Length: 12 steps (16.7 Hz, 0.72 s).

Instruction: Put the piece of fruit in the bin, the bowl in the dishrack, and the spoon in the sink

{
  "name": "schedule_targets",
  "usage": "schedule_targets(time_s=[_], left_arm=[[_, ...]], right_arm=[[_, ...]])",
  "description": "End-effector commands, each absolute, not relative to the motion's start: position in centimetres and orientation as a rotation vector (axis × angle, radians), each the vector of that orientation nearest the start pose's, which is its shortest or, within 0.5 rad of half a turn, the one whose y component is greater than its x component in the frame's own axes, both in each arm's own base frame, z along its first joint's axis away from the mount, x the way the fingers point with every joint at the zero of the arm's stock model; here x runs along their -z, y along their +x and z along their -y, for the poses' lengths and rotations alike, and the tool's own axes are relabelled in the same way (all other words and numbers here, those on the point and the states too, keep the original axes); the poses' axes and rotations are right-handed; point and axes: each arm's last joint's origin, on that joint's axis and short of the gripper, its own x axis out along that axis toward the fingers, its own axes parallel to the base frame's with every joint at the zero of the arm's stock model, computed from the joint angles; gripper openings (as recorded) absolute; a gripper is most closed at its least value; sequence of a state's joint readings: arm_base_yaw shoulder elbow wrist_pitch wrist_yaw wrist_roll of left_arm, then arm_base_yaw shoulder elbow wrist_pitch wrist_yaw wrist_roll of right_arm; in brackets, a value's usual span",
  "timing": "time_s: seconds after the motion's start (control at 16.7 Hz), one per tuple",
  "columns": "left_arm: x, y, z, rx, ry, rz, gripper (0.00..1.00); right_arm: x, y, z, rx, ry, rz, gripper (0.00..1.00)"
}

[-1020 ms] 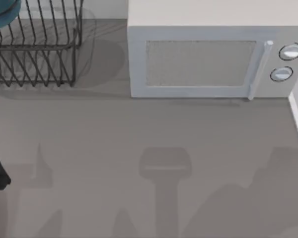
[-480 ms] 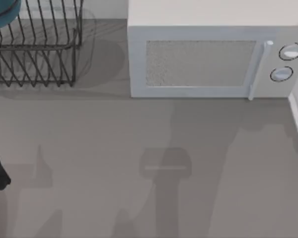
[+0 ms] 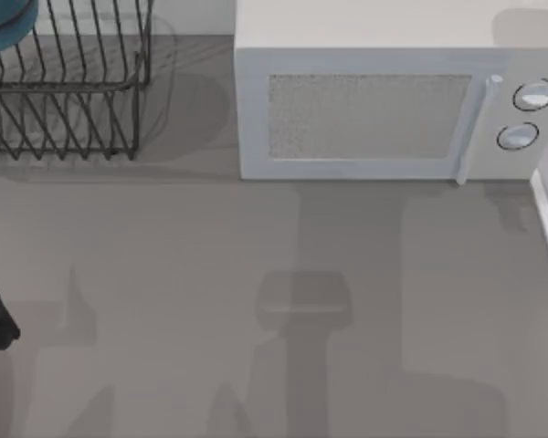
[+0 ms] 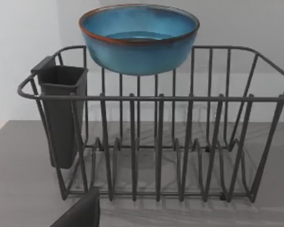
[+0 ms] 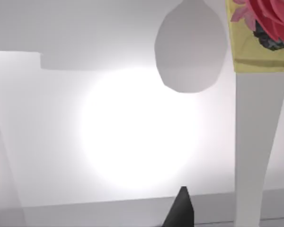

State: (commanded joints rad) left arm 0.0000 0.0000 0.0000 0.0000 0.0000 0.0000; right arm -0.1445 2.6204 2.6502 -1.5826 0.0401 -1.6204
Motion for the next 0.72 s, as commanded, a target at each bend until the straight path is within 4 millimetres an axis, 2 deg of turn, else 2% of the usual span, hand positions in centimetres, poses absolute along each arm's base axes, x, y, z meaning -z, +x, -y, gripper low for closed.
schedule_targets(time_s=[0.42, 0.72], left_arm=[[-16.0, 10.6, 0.1, 0.000, 0.000, 0.000, 1.00], [-16.0, 10.6, 0.1, 0.000, 0.000, 0.000, 1.00]], right_arm=[[-19.7, 49.6, 6.8, -1.115, -1.176, -1.261, 0.00], [-17.0, 49.8, 6.6, -1.125, -1.176, -1.264, 0.00]])
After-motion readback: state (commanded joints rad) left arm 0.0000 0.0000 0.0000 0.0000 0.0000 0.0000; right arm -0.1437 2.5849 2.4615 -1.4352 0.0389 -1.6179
